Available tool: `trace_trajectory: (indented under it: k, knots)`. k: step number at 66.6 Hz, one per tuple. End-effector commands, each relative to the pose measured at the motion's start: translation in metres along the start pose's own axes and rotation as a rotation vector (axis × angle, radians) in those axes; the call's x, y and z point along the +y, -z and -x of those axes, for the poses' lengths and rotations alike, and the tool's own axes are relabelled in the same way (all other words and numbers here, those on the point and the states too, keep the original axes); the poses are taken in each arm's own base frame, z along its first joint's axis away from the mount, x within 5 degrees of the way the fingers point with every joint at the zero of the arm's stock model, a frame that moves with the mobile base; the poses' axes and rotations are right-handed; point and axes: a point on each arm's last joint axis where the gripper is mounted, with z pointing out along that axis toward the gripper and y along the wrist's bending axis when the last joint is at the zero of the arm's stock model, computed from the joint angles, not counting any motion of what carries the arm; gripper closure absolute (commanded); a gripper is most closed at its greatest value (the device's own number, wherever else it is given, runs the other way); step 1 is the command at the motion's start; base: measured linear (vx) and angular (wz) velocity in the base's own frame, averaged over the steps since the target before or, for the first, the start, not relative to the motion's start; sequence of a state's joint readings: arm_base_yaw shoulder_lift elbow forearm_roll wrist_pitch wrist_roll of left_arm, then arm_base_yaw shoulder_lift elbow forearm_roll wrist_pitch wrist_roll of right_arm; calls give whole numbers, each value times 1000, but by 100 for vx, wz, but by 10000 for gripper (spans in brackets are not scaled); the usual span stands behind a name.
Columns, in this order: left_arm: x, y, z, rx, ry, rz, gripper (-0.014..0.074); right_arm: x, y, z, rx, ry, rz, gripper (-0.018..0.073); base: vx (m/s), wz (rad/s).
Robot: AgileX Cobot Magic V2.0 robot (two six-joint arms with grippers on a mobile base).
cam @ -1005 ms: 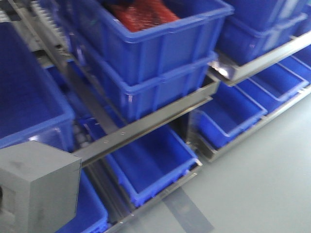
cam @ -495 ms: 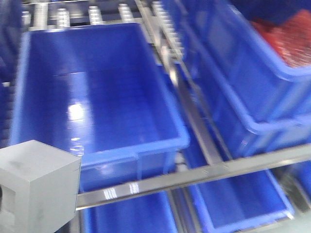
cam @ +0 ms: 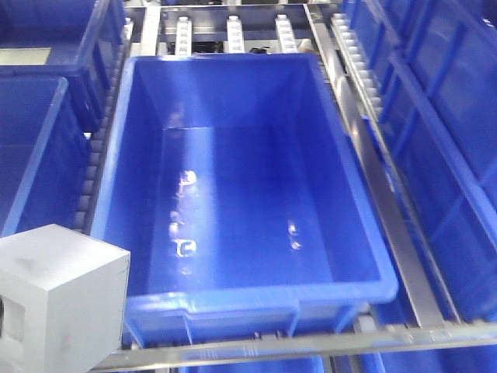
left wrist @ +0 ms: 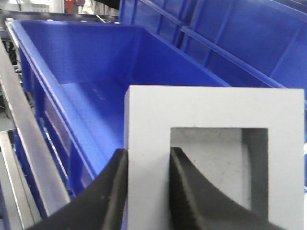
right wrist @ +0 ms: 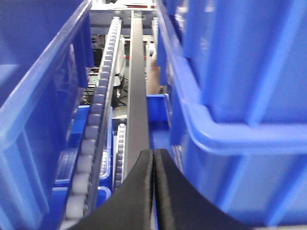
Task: Sort gray base to blue bin
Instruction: 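Turn the base to face the large empty blue bin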
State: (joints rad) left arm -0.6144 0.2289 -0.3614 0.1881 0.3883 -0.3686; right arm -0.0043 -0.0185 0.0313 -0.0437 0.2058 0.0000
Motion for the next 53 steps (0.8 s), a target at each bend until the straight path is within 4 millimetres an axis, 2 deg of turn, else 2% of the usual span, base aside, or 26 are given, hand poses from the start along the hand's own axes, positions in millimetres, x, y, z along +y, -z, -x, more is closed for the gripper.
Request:
trace_trajectory:
  k: [1,53]
  knots:
    - [-5,2,18,-116,8,-47,603,0,0,6,-81,20,-3,564,13,15]
    - [-5,2,18,-116,8,-47,603,0,0,6,-81,20,-3,564,10,3]
